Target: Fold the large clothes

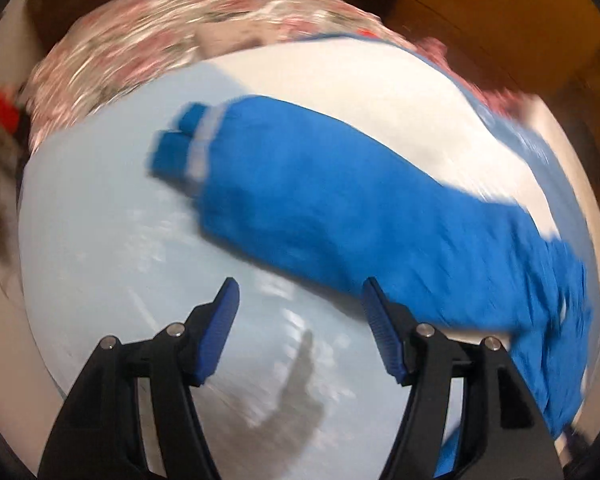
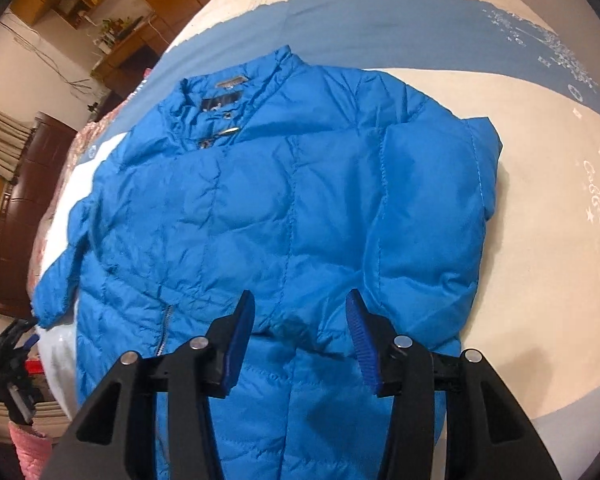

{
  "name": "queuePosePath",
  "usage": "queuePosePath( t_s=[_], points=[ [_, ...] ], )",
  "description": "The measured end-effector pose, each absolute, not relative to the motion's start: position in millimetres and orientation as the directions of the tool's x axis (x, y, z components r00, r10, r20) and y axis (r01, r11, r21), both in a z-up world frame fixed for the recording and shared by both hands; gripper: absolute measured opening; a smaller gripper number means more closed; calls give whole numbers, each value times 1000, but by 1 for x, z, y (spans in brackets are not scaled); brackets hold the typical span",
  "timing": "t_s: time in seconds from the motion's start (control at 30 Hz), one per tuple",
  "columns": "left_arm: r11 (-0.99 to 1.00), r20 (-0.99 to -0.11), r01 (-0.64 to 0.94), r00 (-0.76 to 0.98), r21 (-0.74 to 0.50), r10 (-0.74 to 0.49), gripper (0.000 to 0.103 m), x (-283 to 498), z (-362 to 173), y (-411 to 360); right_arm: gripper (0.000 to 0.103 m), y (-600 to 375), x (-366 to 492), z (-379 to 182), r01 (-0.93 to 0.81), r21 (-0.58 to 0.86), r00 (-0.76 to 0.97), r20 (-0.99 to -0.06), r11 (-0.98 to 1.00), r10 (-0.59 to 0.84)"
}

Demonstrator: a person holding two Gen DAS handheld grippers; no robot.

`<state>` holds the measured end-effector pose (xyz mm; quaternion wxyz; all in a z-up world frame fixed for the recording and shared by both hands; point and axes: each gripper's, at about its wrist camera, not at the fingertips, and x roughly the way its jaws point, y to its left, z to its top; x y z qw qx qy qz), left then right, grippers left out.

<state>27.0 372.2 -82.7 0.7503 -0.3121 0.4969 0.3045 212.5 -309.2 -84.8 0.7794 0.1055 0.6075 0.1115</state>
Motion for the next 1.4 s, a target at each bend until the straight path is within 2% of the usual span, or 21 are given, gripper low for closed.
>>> queuePosePath(
  t_s=[0.23, 0.33, 0.4, 0.47, 0.5, 0.53, 0.63, 0.7, 0.87, 0.97, 1.03, 1.13, 1.27, 1.4],
  points=[
    [521, -929, -807, 363, -278, 67, 64, 30, -117, 416, 48, -303, 218, -95, -41, 261, 223, -939, 965, 263],
    [507, -919, -808, 387, -299, 75, 74, 35, -122, 416, 48, -303, 219, -99, -36, 254, 217, -942, 967, 255],
    [495, -915, -813, 395, -306, 84, 76, 40, -124, 419, 48, -305, 220, -100, -32, 253, 215, -943, 967, 254],
    [474, -908, -821, 408, -318, 98, 70, 37, -122, 421, 48, -307, 221, -102, -27, 255, 213, -943, 967, 255],
    [464, -904, -826, 413, -319, 114, 51, 38, -120, 422, 48, -308, 222, -103, -24, 254, 212, -944, 967, 254],
    [454, -903, -831, 413, -320, 119, 37, 38, -119, 422, 48, -308, 222, -104, -23, 253, 211, -945, 967, 252],
    [404, -877, -824, 471, -397, 98, 18, 30, -118, 424, 48, -310, 224, -108, -18, 254, 205, -946, 967, 253],
    [405, -867, -816, 488, -413, 100, 15, 29, -116, 421, 48, -310, 223, -110, -15, 259, 208, -944, 966, 256],
    [486, -882, -811, 445, -324, 155, 10, 41, -115, 403, 48, -307, 223, -125, -13, 243, 209, -948, 970, 240],
    [568, -847, -756, 500, -325, 181, 8, 52, -87, 376, 48, -299, 221, -128, -51, 209, 235, -948, 977, 215],
    [639, -811, -697, 553, -326, 190, 8, 62, -59, 351, 48, -305, 221, -127, -32, 238, 232, -943, 971, 239],
    [732, -745, -567, 656, -378, 123, 8, 78, -20, 305, 48, -318, 217, -118, 14, 313, 242, -923, 950, 300],
    [855, -686, -375, 727, -358, 31, 8, 108, 24, 223, 48, -324, 205, -105, 16, 342, 265, -907, 939, 326],
    [919, -663, -209, 746, -335, -72, 8, 133, 41, 146, 48, -328, 189, -89, 1, 367, 293, -890, 930, 351]
  ],
)
